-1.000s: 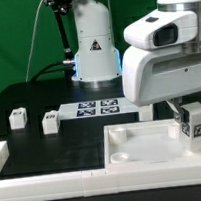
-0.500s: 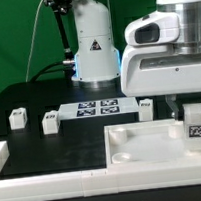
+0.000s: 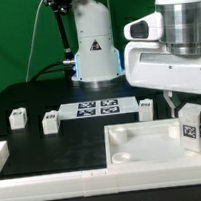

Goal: Assemble one leg

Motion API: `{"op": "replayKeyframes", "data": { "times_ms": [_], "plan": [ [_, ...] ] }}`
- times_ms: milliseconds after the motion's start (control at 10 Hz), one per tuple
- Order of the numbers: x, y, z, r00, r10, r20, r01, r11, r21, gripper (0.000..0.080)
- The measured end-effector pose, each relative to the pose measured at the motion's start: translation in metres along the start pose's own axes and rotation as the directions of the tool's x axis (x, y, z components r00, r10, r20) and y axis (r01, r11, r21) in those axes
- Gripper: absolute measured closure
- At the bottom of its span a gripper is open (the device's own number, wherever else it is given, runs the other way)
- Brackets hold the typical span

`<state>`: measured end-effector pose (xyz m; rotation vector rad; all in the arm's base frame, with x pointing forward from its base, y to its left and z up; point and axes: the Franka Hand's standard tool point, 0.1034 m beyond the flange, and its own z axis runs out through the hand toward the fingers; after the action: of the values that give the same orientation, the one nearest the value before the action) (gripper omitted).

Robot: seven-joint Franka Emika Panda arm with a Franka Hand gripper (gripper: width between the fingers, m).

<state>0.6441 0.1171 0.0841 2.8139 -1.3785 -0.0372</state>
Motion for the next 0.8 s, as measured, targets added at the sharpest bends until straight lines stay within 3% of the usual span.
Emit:
{"op": "replayKeyframes", "data": {
  "times_ms": [300,500,600,800],
  "plan": [
    [-0.0006,0.0001,0.0,0.99,0.141,-0.006,-0.141,0.99,-0.004,0.0508],
    [-0.0012,-0.0001,0.0003,0.997,0.079,-0.005,-0.079,0.997,-0.004,0.0255],
    [-0.0035,-0.0015,0.0,0.997,0.075,-0.004,-0.075,0.997,-0.003,0.0183],
    [-0.0051,-0.0025,0.0006,0.992,-0.124,-0.004,0.124,0.992,-0.003,0.0156]
  ]
}}
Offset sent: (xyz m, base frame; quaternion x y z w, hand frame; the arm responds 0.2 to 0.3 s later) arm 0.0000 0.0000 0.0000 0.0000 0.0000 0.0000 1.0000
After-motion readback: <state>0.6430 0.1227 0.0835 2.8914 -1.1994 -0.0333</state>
